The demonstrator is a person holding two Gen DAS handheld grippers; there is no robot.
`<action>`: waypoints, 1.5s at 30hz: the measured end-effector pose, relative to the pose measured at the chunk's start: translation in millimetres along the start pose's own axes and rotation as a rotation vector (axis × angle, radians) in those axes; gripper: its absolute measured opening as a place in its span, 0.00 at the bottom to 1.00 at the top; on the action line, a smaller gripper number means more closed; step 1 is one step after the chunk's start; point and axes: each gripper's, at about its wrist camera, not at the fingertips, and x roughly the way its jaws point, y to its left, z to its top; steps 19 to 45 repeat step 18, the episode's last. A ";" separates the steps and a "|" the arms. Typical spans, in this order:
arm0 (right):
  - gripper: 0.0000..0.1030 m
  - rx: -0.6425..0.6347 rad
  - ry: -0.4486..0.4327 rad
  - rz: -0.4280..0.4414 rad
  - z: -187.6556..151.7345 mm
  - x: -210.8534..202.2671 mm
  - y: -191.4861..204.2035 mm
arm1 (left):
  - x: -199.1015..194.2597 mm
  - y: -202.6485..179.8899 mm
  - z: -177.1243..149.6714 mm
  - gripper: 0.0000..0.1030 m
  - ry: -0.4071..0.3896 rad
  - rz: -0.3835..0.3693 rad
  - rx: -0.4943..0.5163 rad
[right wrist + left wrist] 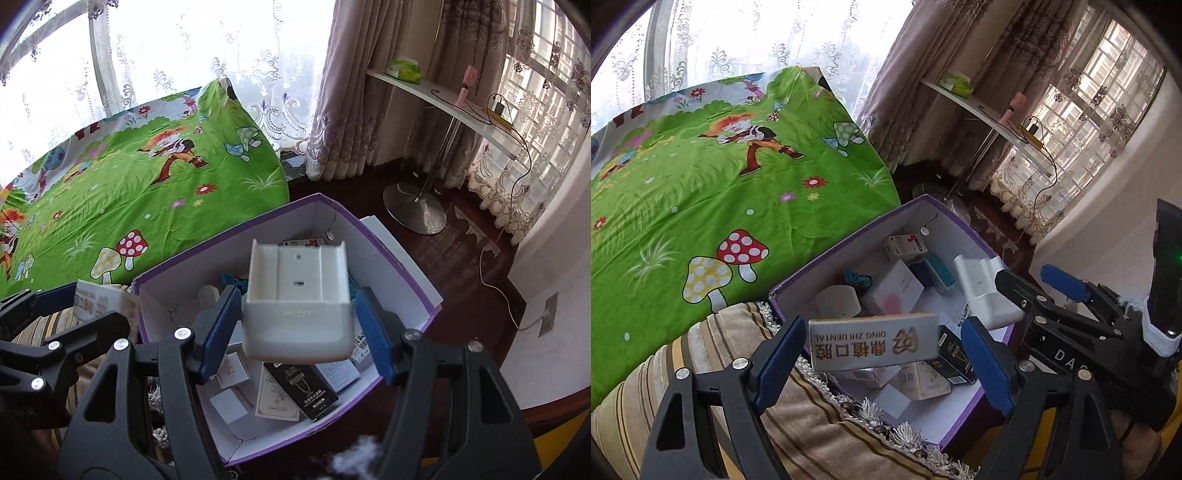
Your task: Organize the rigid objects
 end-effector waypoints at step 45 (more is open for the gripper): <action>0.74 0.009 0.006 -0.002 -4.9 0.0 -11.3 | 7.0 -14.3 -11.5 1.00 0.054 0.055 0.063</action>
